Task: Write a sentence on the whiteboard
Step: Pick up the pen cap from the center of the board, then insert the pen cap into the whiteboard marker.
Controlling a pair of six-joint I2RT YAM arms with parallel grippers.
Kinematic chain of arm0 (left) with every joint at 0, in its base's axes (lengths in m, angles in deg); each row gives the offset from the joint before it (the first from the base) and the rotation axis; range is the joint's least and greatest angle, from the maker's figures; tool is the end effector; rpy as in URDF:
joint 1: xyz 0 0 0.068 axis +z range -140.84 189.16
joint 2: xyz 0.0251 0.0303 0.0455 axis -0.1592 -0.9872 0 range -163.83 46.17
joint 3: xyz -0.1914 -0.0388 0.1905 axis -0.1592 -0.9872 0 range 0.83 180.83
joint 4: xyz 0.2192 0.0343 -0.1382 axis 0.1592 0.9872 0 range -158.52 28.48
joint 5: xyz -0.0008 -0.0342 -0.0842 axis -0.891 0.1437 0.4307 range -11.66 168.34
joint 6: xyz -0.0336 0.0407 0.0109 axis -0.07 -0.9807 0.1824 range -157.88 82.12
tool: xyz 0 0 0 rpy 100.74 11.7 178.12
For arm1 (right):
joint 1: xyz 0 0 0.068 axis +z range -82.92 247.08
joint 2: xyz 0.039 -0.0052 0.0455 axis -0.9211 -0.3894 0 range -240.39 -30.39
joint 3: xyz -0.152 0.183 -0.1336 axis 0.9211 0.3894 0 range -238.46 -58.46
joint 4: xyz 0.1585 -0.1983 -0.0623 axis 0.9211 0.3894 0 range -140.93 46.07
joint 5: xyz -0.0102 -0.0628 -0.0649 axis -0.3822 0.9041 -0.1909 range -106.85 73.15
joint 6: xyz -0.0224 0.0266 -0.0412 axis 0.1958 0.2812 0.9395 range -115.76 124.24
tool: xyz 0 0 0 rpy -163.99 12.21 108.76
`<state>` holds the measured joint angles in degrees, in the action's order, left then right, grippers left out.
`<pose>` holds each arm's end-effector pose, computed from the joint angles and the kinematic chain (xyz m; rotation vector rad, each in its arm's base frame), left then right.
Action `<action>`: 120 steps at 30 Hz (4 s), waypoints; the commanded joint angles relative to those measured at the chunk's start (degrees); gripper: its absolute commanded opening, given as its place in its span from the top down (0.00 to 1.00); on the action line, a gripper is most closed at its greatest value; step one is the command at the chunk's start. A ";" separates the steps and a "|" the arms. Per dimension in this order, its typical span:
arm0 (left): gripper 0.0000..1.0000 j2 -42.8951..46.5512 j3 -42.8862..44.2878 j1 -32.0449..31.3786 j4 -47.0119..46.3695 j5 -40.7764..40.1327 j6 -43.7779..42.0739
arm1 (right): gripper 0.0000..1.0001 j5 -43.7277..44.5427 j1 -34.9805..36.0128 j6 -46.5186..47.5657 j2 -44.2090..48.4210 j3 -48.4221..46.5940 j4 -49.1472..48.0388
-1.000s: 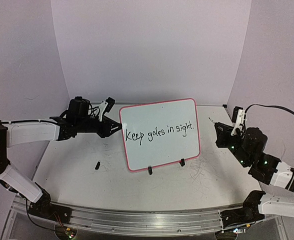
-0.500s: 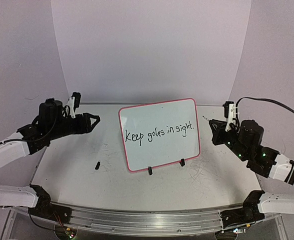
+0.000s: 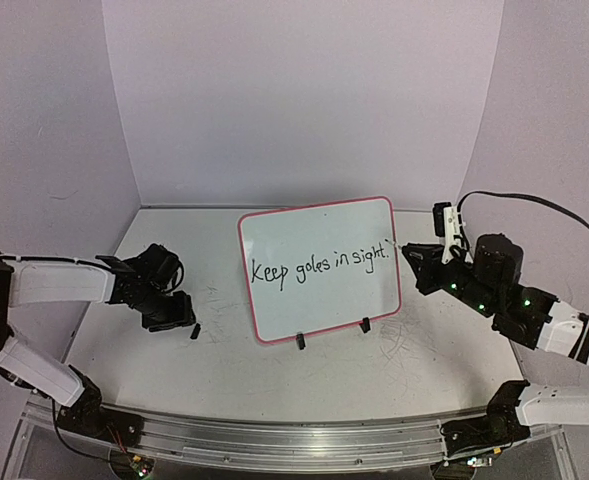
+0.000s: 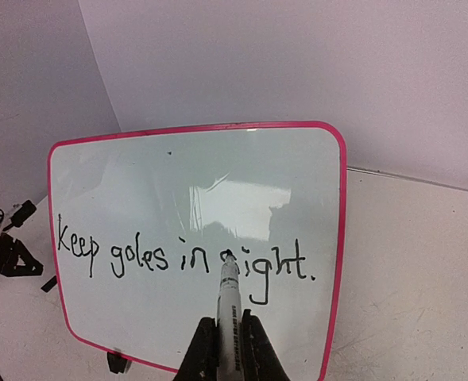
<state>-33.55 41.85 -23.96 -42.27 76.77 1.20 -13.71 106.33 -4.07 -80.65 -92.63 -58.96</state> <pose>0.2082 -0.1347 0.1677 -0.1515 2.7493 -0.3302 0.1650 0.1325 0.2910 -0.4250 1.6917 0.5670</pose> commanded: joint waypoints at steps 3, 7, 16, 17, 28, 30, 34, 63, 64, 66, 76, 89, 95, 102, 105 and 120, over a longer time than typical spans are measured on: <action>0.51 -7.52 5.91 -3.69 0.60 -4.05 -2.36 | 1.00 -2.69 -0.04 -0.04 0.23 -2.28 -0.14; 0.57 -10.95 7.00 -4.48 0.22 -5.13 -2.67 | 1.00 -2.68 -0.04 -0.14 -0.04 -2.48 -0.16; 0.76 -15.38 6.17 -7.13 -0.38 -7.27 -2.15 | 1.00 -2.69 -0.04 -0.12 -0.91 -2.86 -0.15; 0.78 -15.01 5.80 -7.13 -0.40 -7.74 -2.00 | 1.00 -3.52 -0.04 -0.12 -1.08 -3.04 -0.10; 1.00 4.31 6.29 -7.18 3.40 -12.07 -1.28 | 1.00 -7.51 -0.04 -1.81 -2.73 -7.74 3.17; 1.00 9.52 8.72 -7.15 3.73 -12.50 -3.11 | 1.00 -9.76 -0.04 -2.21 -3.91 -9.53 4.21; 1.00 18.20 13.69 -7.66 3.39 -11.18 -8.65 | 1.00 -17.03 -0.04 -1.82 -8.16 -15.00 7.71; 1.00 12.76 9.87 -34.23 -22.65 -7.04 -59.21 | 1.00 -28.08 16.35 -1.94 -23.22 -28.34 13.97; 1.00 12.40 9.99 -34.33 -22.61 -7.10 -59.26 | 1.00 -28.15 16.37 -2.00 -23.17 -28.37 13.68; 1.00 11.71 10.27 -34.56 -22.49 -7.17 -59.29 | 1.00 -28.22 16.39 -2.06 -23.01 -28.48 13.08; 1.00 9.85 11.32 -35.04 -21.17 -8.20 -59.81 | 1.00 -29.06 16.57 -1.88 -23.61 -28.36 11.64; 1.00 10.03 11.99 -35.61 -20.90 -8.36 -59.78 | 1.00 -29.36 16.75 -2.06 -25.75 -28.56 11.38; 1.00 10.01 12.06 -36.07 -20.78 -7.99 -60.10 | 1.00 -28.64 16.83 -2.49 -27.00 -28.88 11.36; 1.00 9.43 13.61 -36.54 -19.40 -7.39 -62.15 | 1.00 -30.26 16.90 -1.71 -30.48 -32.14 16.35; 1.00 8.35 15.39 -37.23 -17.53 -6.72 -63.13 | 1.00 -31.77 16.88 -1.39 -31.39 -32.93 19.13; 1.00 2.89 19.57 -41.90 -20.55 -10.68 -61.90 | 1.00 -39.83 17.99 -7.31 -37.45 -32.02 17.26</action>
<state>-30.36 56.90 -63.11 -51.00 66.95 -61.43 -49.55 122.51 -8.13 -115.44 -123.47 -38.12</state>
